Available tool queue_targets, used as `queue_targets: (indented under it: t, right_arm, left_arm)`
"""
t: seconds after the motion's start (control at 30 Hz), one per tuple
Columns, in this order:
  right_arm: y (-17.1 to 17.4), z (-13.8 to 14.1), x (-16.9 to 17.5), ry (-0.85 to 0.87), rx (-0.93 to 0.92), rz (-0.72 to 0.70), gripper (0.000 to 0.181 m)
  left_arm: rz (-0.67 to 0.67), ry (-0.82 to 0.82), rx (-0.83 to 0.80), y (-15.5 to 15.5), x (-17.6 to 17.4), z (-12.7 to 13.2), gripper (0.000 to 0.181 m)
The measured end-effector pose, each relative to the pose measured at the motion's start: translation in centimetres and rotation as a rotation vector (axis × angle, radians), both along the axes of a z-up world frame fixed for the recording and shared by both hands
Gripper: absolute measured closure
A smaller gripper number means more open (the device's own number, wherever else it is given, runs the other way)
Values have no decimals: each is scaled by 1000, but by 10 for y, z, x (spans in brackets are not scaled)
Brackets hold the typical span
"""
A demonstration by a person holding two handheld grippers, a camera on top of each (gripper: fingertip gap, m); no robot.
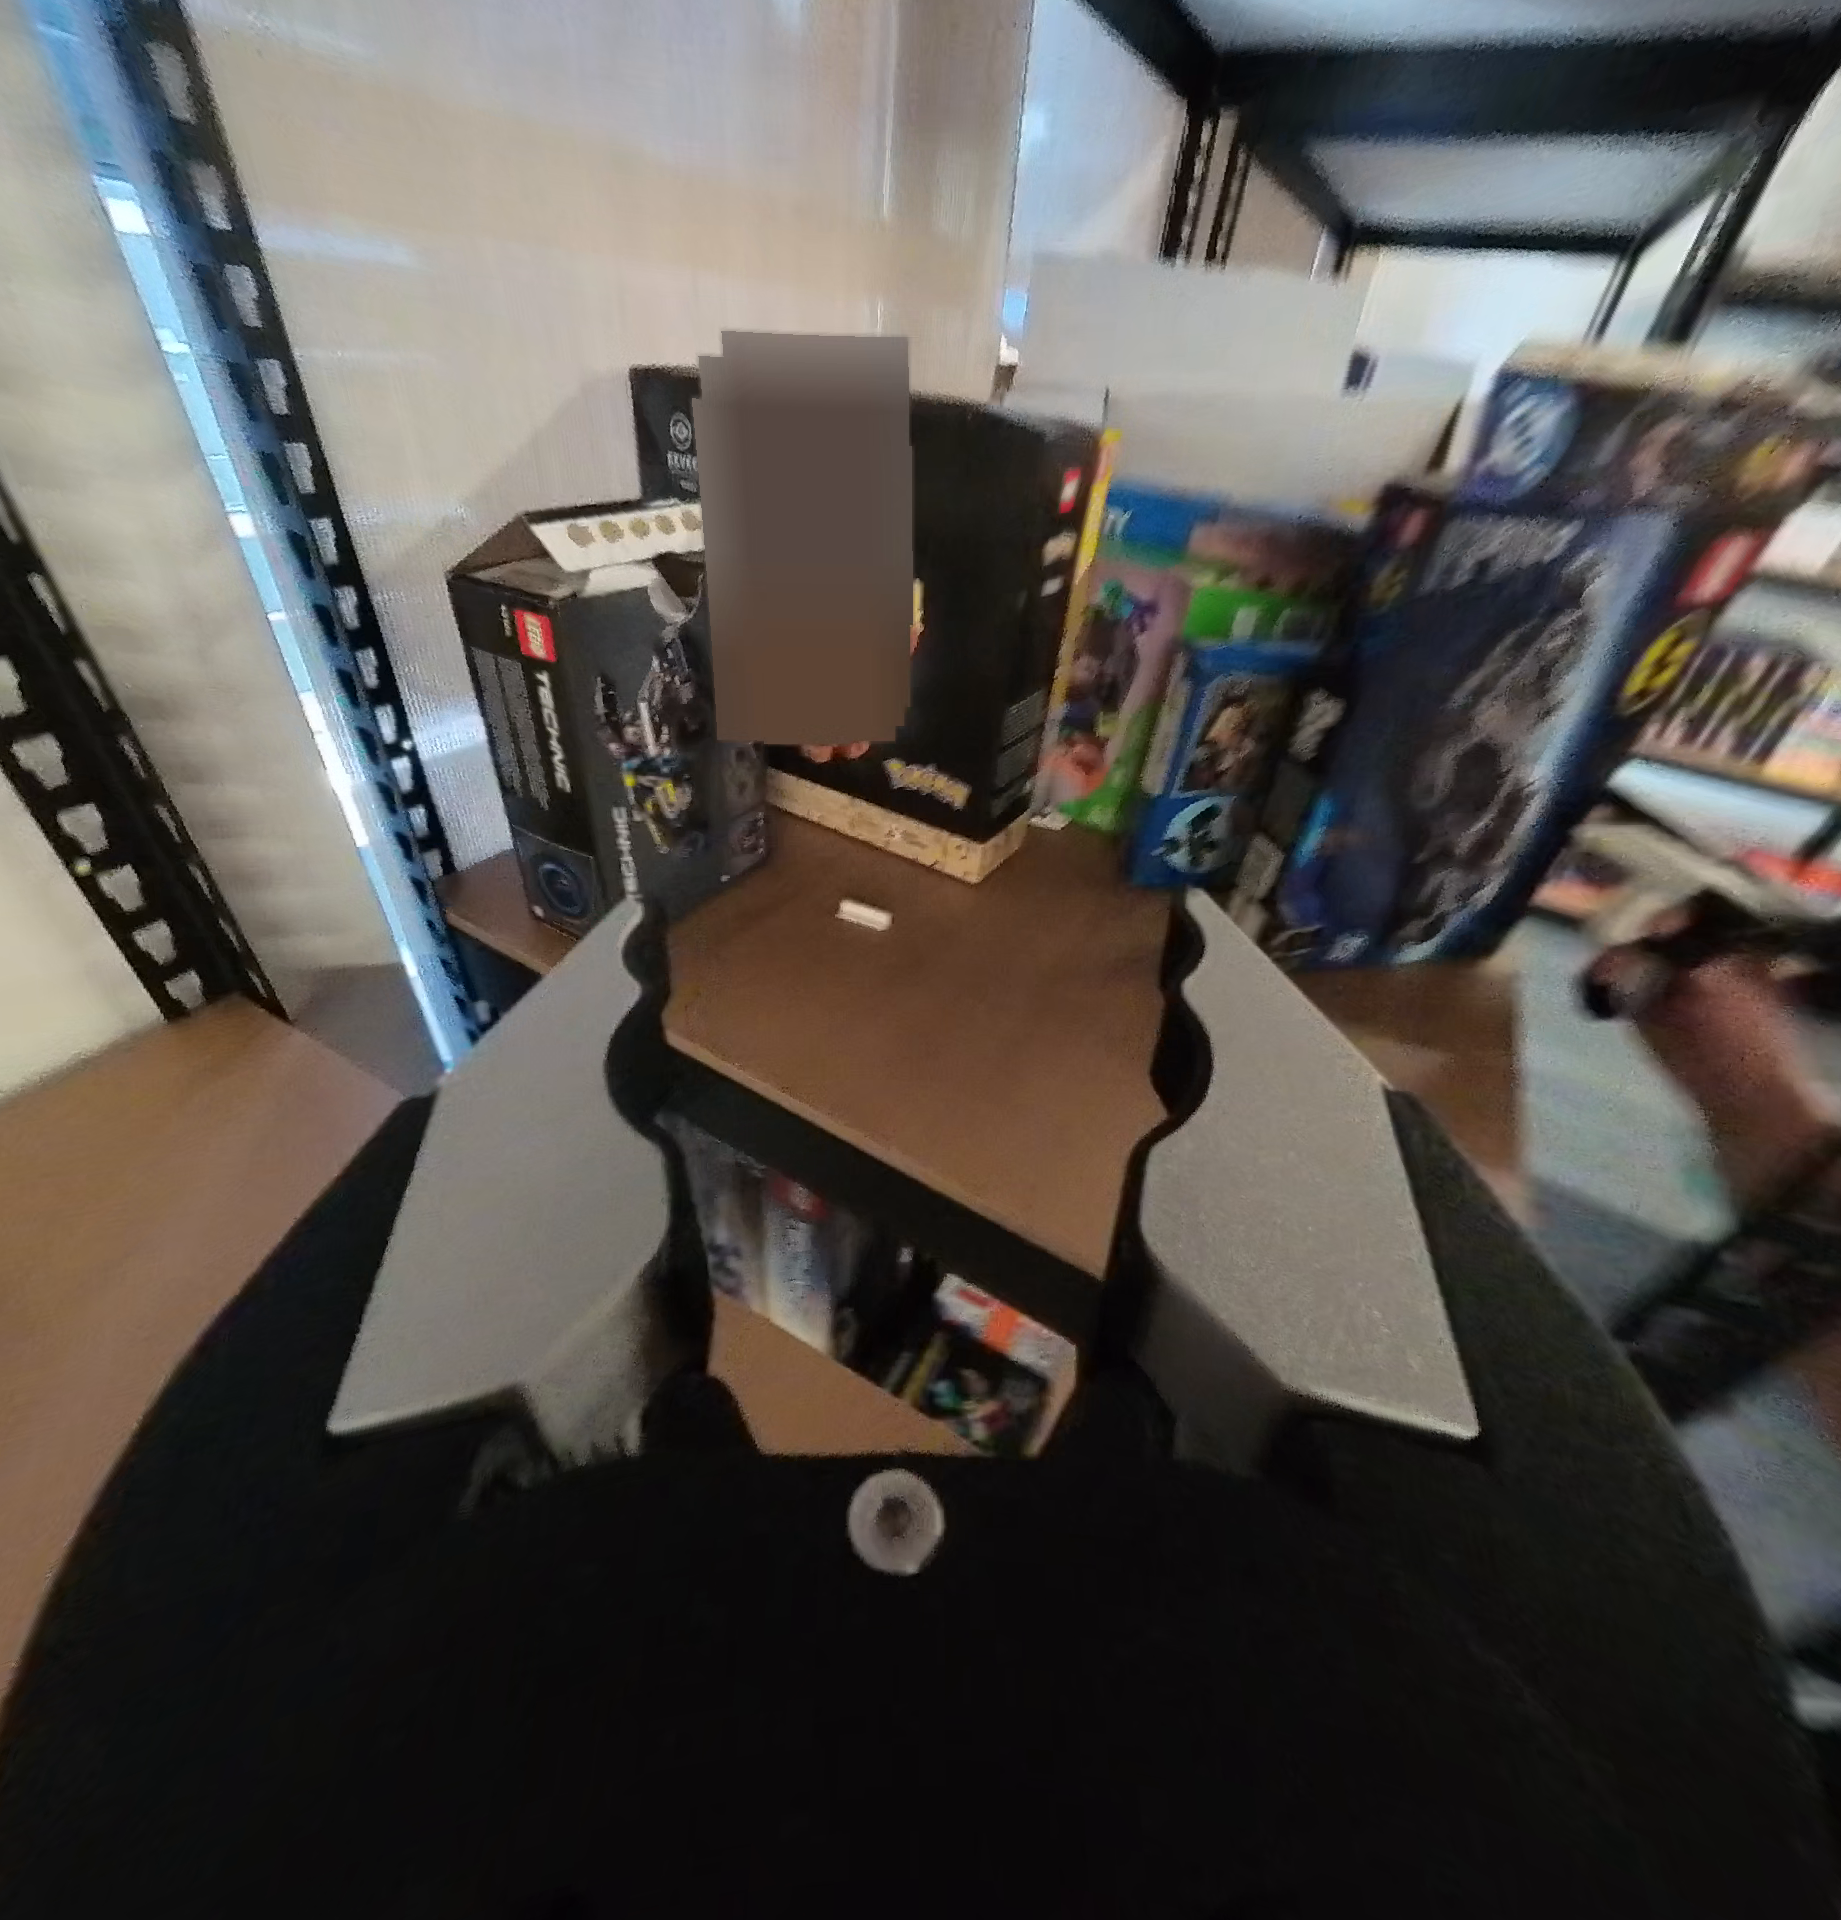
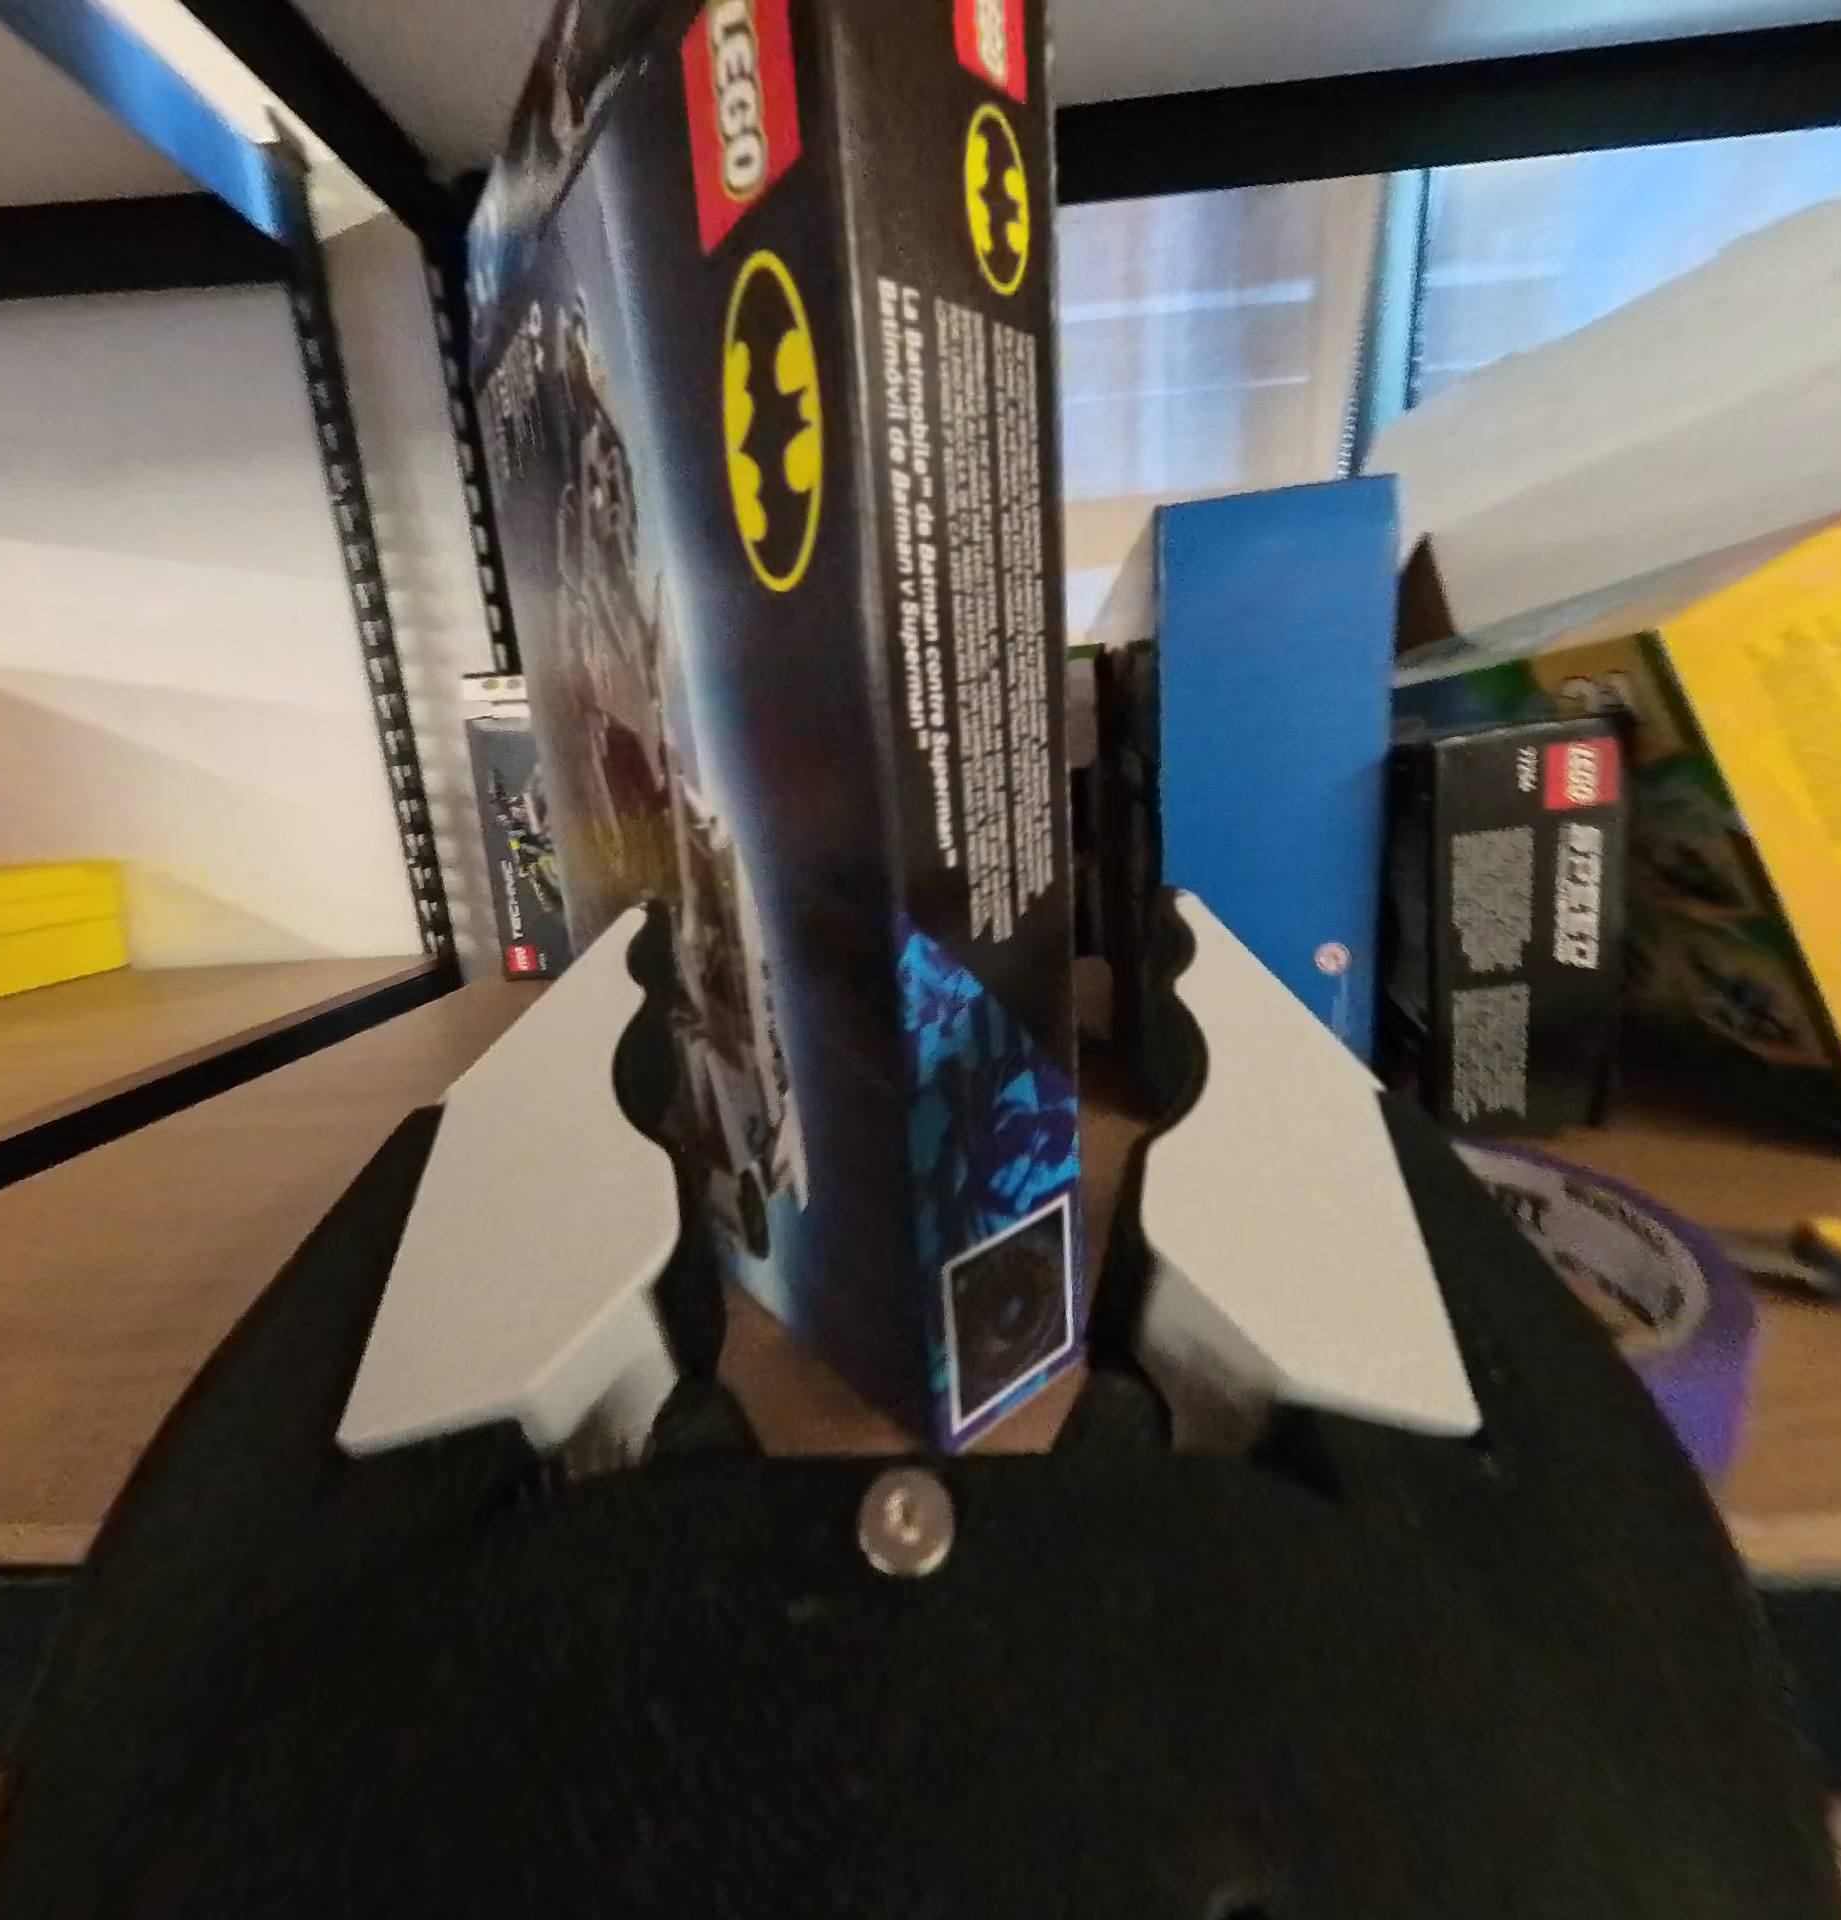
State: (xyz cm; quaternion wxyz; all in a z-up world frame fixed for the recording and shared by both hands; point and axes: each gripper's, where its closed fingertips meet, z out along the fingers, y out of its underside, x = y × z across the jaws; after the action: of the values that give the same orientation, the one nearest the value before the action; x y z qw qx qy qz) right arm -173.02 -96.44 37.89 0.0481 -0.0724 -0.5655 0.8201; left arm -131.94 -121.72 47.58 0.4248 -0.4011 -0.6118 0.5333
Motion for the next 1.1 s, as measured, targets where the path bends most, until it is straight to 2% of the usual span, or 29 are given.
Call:
queue_targets:
  t: [0.13,0.23,0.33,0.43,0.57,0.67,0.87,1.0,1.1]
  right_arm:
    - [36,-12,18,-8,21,-115,91]
    - [72,-28,26,-3,105,-210,91]
    - [120,-39,34,-4,157,-307,91]
    - [168,-46,40,-36,180,-408,92]
    - [216,-45,52,-76,174,-510,93]
    - [230,-34,62,-47,193,-560,94]
    - [225,-15,78,15,203,-584,95]
    - [210,-21,83,23,248,-561,95]
    - [197,-29,85,35,297,-544,95]
  left_arm:
    - [-50,-103,-97,-77,-60,-19,79]
    - [-40,-58,-139,-140,-100,-25,70]
    - [-12,39,-87,-200,-130,-31,60]
    - [-34,99,-42,-238,-157,-42,59]
    - [-99,94,-27,-256,-193,-60,57]
    - [-137,63,-30,-261,-214,-74,53]
    - [-208,-23,-41,-259,-244,-104,51]
    - [-193,-42,-33,-263,-254,-112,69]
    - [-194,-53,-37,-265,-253,-114,71]
